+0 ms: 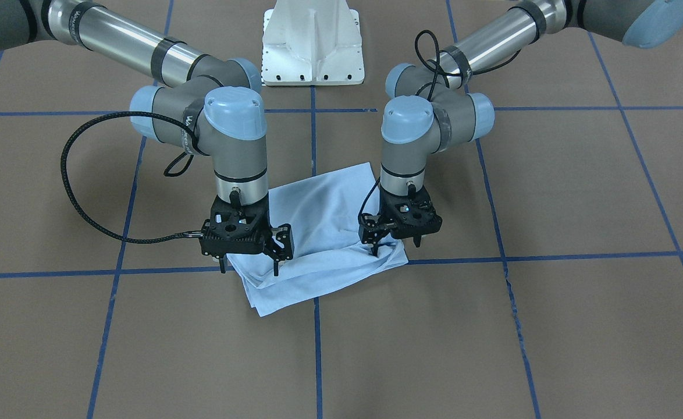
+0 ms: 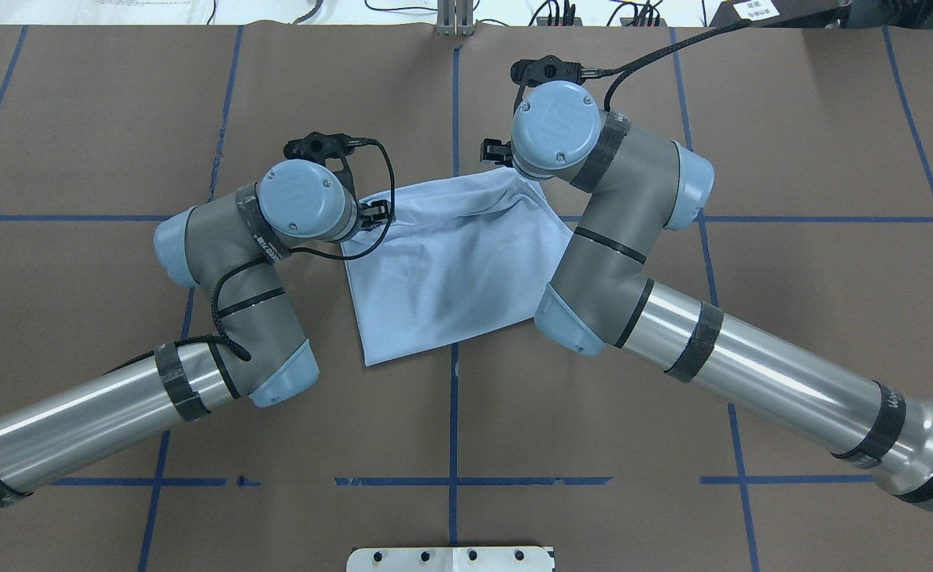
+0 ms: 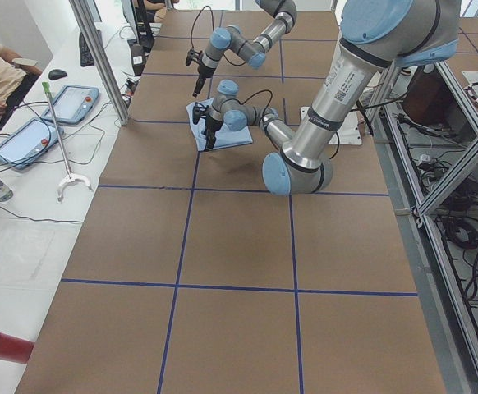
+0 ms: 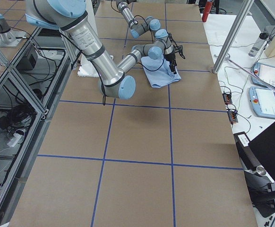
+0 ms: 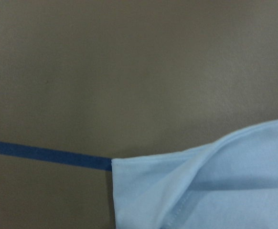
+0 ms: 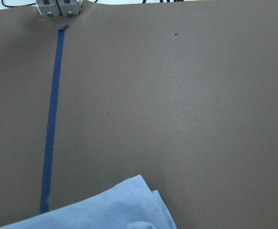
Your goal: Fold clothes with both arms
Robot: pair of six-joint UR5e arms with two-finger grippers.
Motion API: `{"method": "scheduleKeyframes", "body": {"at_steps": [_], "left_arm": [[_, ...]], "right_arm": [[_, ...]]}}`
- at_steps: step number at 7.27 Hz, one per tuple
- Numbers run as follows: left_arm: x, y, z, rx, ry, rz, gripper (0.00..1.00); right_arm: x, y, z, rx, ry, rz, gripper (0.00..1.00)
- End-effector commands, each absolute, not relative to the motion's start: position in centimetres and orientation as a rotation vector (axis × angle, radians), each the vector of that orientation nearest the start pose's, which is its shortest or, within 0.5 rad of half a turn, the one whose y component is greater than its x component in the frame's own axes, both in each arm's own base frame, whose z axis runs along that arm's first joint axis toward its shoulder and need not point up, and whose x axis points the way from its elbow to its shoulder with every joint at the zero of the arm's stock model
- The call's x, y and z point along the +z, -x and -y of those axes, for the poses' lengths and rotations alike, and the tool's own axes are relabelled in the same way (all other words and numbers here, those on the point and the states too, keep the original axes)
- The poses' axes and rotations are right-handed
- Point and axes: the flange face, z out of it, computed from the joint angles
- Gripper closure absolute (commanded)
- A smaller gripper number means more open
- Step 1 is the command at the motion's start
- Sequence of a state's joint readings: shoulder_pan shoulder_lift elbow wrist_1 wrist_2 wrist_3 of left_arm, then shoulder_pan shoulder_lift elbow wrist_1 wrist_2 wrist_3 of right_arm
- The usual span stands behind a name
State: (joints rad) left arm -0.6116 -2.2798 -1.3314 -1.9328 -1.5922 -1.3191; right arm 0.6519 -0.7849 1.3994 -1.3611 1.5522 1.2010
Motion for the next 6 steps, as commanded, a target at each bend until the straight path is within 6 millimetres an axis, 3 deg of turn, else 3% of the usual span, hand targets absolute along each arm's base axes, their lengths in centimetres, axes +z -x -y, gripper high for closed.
{"method": "scheduleKeyframes", "body": {"at_steps": [1,2,3,4,5,6], "left_arm": [[33.0,-52.2,61.8,-0.340,-0.391,-0.720,0.00],[33.2,-49.5,64.1,-0.332,-0.418,-0.702,0.00],[32.5,-47.9,65.1,-0.302,-0.459,-0.734,0.00],[31.6,-47.7,63.7,-0.252,-0.432,-0.829,0.00],[29.3,-46.1,60.7,-0.226,-0.440,-0.923,0.00],[27.6,-46.4,56.4,-0.241,-0.418,-1.004,0.00]], "right_arm": [[22.8,52.1,56.8,0.273,-0.424,0.722,0.00],[21.9,51.6,56.4,0.273,-0.433,0.737,0.00],[20.9,51.6,55.5,0.274,-0.435,0.758,0.00],[20.4,52.2,54.6,0.262,-0.433,0.772,0.00],[20.4,52.4,54.4,0.260,-0.433,0.772,0.00],[21.4,52.3,54.2,0.258,-0.428,0.764,0.00]]}}
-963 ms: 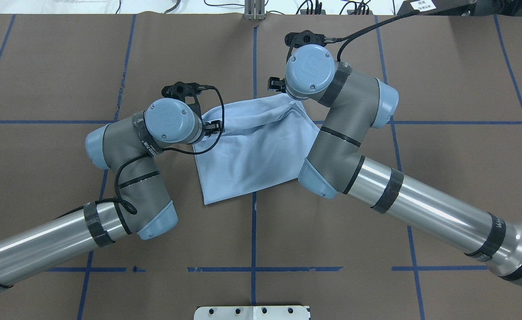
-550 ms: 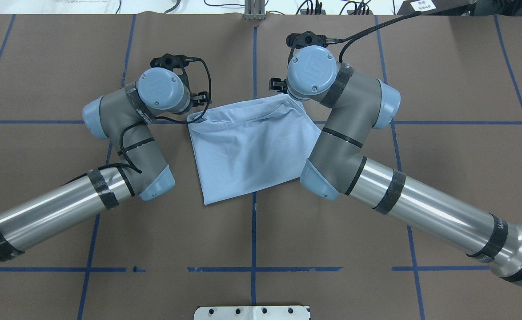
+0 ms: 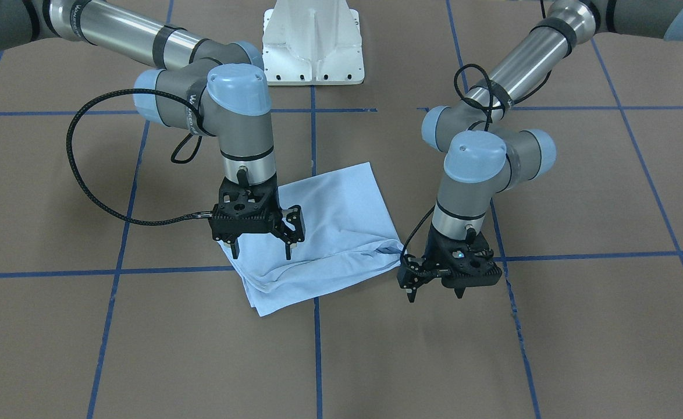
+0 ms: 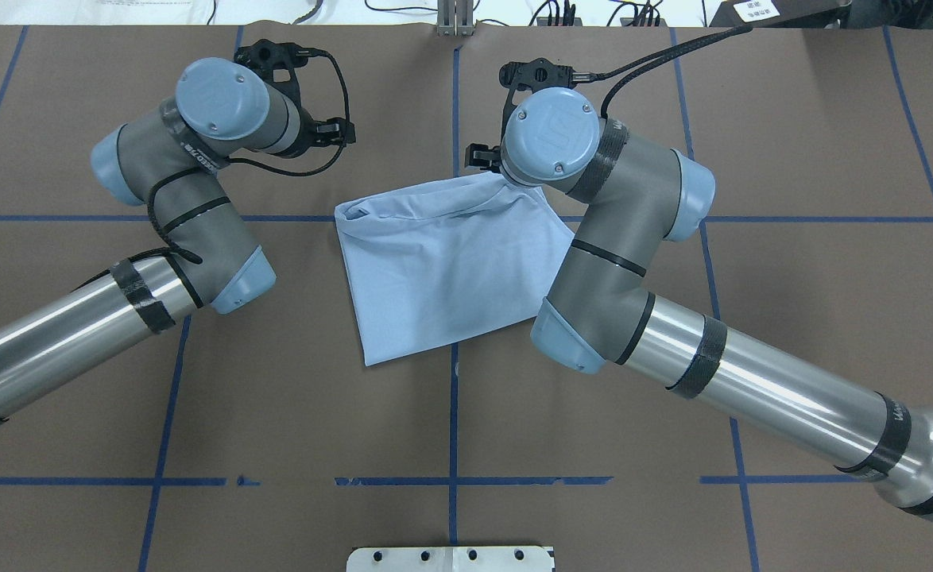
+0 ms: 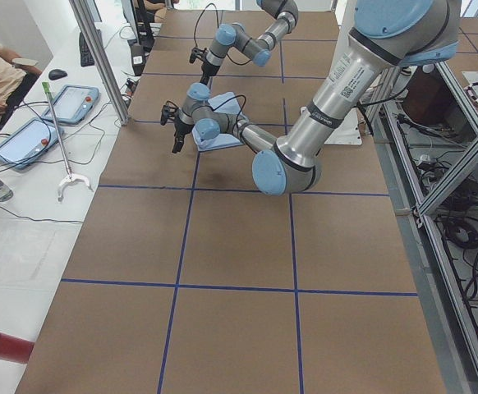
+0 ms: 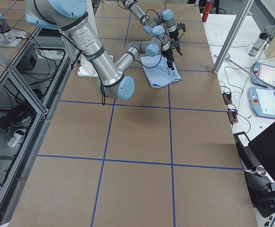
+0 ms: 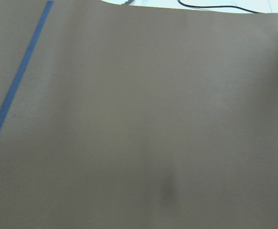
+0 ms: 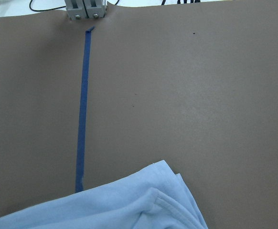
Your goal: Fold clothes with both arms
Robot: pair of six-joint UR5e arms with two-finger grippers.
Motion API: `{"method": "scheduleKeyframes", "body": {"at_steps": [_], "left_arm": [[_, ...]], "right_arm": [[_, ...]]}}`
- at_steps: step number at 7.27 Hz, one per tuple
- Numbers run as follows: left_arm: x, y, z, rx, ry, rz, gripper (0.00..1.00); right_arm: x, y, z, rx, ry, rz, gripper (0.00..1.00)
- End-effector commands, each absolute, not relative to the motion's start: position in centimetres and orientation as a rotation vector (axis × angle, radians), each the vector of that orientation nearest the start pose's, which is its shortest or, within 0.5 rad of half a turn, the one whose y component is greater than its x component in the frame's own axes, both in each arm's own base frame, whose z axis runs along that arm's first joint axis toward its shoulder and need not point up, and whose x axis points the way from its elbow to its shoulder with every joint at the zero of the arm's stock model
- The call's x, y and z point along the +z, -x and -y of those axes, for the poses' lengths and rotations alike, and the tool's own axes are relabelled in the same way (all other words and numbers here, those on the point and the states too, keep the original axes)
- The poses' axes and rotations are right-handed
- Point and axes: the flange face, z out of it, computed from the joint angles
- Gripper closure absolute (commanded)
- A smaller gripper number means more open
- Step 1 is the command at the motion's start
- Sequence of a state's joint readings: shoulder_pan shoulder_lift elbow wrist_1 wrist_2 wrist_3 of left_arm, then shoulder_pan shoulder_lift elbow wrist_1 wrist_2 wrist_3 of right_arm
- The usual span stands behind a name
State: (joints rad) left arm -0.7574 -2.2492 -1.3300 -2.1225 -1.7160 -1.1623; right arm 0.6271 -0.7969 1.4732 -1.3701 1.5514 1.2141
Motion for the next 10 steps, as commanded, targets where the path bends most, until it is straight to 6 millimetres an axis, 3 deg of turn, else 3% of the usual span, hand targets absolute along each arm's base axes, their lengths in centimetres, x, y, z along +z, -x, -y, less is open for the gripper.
{"method": "scheduleKeyframes", "body": {"at_steps": [1,2,3,4,8,10], "left_arm": [[27.1,-48.6,53.0,-0.281,-0.350,-1.049,0.00],[27.4,-51.1,50.7,-0.353,-0.288,-1.062,0.01],[27.8,-52.4,50.0,-0.418,-0.298,-1.050,0.43],[27.9,-52.4,50.0,-0.450,-0.282,-1.055,0.62],[28.6,-52.2,50.5,-0.499,-0.264,-1.044,0.53],[29.2,-50.4,52.6,-0.542,-0.277,-1.027,0.50]], "right_arm": [[21.8,52.4,54.2,0.255,-0.426,0.761,0.00],[22.1,52.3,54.2,0.251,-0.427,0.759,0.00],[22.3,52.2,54.3,0.251,-0.427,0.755,0.00],[22.3,52.3,54.2,0.249,-0.427,0.756,0.00],[22.9,52.3,54.2,0.250,-0.425,0.750,0.00],[22.9,52.2,54.2,0.251,-0.426,0.749,0.00]]}}
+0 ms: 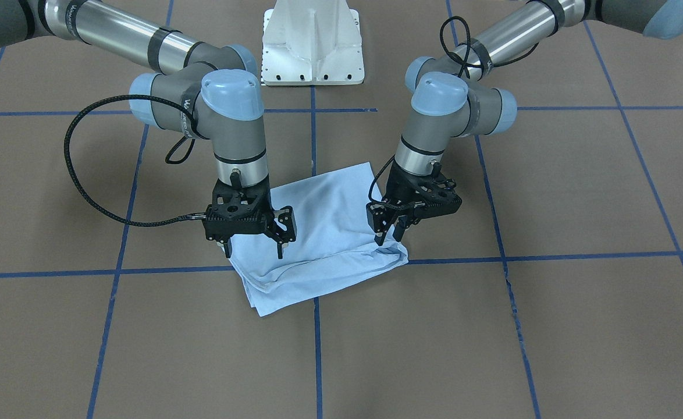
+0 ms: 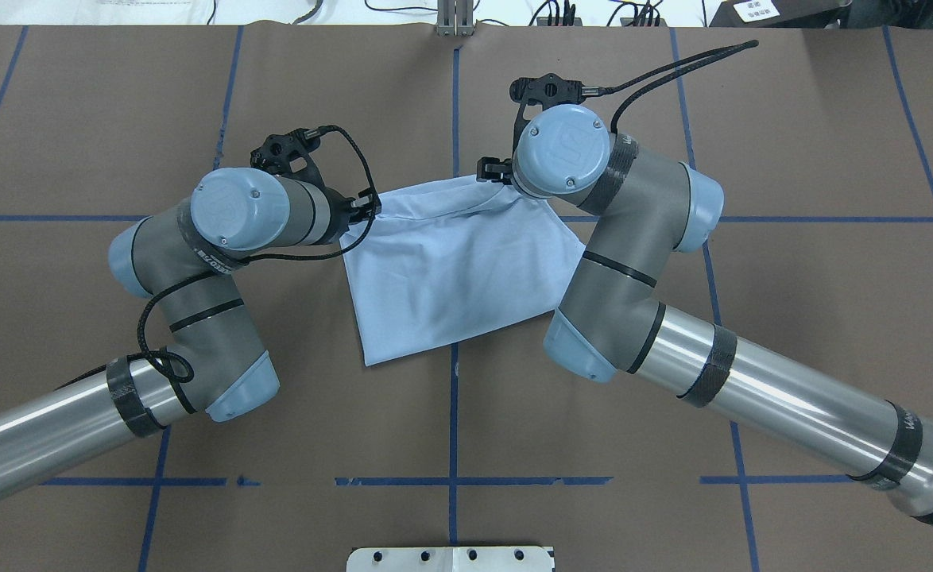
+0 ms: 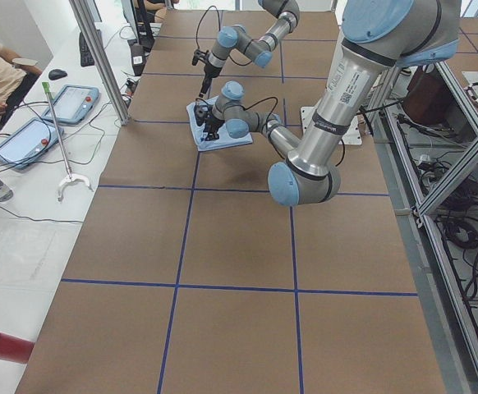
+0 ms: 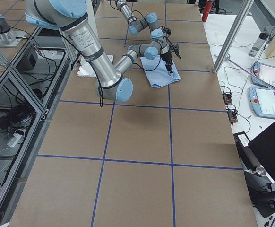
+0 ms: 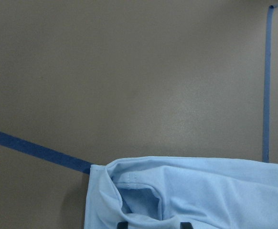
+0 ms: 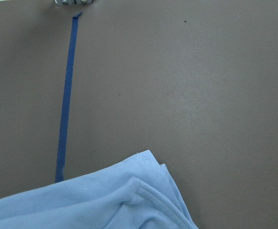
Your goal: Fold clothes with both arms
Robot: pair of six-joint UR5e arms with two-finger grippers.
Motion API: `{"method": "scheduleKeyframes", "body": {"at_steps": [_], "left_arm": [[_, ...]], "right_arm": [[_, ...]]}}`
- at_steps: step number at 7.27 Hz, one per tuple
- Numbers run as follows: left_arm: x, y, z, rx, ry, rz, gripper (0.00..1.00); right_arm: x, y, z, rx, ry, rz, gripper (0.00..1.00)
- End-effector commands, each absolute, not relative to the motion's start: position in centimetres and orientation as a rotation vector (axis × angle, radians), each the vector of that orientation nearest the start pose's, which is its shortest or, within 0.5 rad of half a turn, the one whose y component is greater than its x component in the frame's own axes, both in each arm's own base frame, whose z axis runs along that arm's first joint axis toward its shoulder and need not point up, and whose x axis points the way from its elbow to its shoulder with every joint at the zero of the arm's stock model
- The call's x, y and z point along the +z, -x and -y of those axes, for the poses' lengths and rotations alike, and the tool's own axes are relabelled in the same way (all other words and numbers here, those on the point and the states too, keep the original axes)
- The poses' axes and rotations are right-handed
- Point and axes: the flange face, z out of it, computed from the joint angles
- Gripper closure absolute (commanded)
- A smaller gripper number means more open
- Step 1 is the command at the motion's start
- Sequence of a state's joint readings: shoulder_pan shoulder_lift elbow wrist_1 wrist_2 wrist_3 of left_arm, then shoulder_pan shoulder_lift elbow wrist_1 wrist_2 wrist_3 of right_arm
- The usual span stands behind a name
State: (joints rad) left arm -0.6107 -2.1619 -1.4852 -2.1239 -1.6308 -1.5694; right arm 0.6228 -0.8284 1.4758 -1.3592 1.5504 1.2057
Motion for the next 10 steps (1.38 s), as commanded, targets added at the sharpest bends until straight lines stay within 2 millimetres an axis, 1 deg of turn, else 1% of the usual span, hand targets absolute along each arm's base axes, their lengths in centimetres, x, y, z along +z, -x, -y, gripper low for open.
{"method": "scheduleKeyframes", "body": {"at_steps": [1,2,3,6,8,10], "left_arm": [[30.50,-50.75,53.09,-0.547,-0.271,-1.000,0.50],[30.81,-51.02,53.00,-0.542,-0.268,-0.994,0.50],[30.51,-51.26,52.86,-0.537,-0.264,-0.998,0.50],[30.91,-51.40,52.67,-0.529,-0.262,-0.991,0.50],[30.12,-51.36,52.61,-0.525,-0.263,-1.004,0.51],[29.95,-51.44,52.52,-0.524,-0.263,-1.005,0.51]], "right_arm": [[23.14,52.21,54.17,0.251,-0.425,0.746,0.00],[23.43,52.22,54.18,0.250,-0.423,0.742,0.00],[23.55,52.21,54.17,0.250,-0.422,0.740,0.00],[23.46,52.18,54.15,0.250,-0.424,0.743,0.00],[23.53,52.21,54.17,0.250,-0.423,0.742,0.00],[23.60,52.24,54.19,0.250,-0.422,0.740,0.00]]}}
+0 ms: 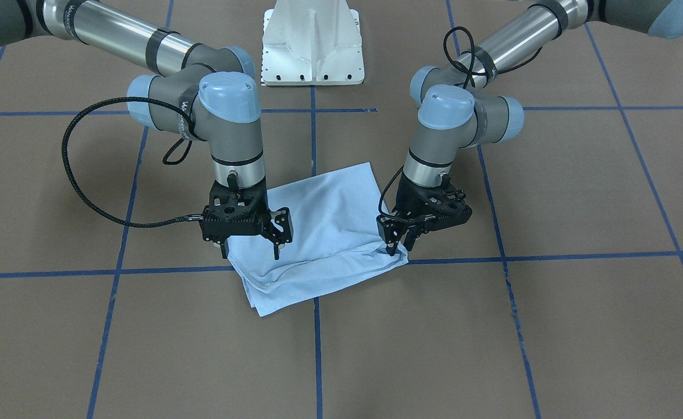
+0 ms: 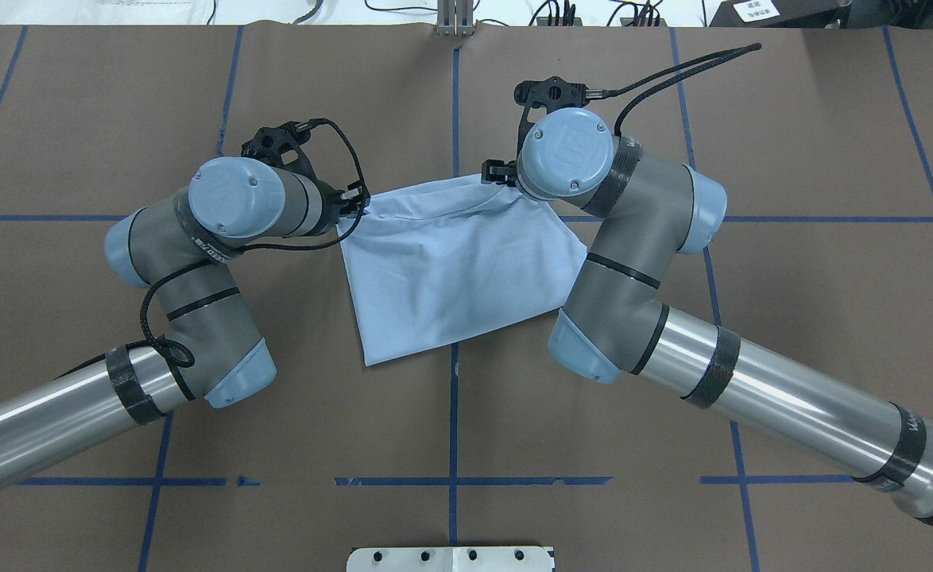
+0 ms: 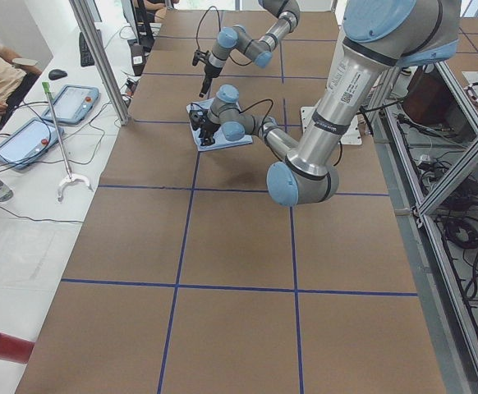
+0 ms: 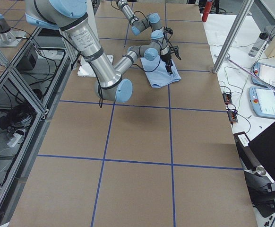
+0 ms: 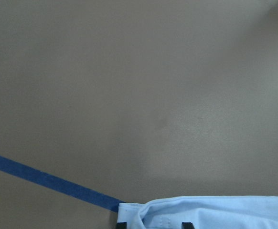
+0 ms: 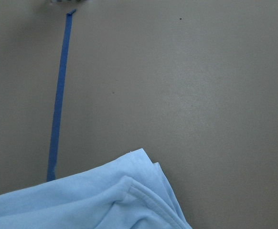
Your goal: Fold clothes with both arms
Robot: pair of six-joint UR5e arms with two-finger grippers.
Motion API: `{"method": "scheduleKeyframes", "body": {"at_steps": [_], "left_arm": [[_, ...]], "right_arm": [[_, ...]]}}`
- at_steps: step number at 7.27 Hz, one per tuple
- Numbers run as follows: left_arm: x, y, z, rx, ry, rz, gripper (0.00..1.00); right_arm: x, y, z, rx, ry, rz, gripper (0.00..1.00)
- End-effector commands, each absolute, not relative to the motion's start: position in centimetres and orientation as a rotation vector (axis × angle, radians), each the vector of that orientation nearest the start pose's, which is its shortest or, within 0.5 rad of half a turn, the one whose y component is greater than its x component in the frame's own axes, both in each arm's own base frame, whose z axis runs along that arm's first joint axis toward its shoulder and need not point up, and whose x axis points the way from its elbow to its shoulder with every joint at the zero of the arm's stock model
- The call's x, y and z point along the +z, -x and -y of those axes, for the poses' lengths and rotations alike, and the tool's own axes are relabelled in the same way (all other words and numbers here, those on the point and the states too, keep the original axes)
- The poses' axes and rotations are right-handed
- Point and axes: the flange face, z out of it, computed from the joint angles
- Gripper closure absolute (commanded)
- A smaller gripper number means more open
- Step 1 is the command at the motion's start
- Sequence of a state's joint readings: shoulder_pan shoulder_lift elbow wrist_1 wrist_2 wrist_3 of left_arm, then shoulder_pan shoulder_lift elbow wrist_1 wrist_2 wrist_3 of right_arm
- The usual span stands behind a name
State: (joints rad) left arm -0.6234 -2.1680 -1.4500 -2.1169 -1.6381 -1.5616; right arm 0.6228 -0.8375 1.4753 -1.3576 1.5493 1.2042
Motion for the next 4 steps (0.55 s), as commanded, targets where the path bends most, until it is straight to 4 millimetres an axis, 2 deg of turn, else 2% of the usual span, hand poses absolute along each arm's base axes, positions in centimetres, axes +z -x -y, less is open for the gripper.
{"method": "scheduleKeyframes", "body": {"at_steps": [1,2,3,4], "left_arm": [[30.06,-51.82,52.12,-0.517,-0.259,-1.005,0.58],[29.91,-51.85,52.00,-0.514,-0.260,-1.007,0.93],[30.37,-52.01,51.73,-0.510,-0.257,-1.000,1.00],[30.38,-52.01,51.74,-0.508,-0.260,-0.999,1.00]], "right_arm": [[23.53,52.20,54.18,0.252,-0.424,0.741,0.00],[23.41,52.21,54.19,0.252,-0.425,0.743,0.00],[23.48,52.24,54.21,0.253,-0.423,0.742,0.00],[23.37,52.25,54.22,0.255,-0.423,0.743,0.00]]}}
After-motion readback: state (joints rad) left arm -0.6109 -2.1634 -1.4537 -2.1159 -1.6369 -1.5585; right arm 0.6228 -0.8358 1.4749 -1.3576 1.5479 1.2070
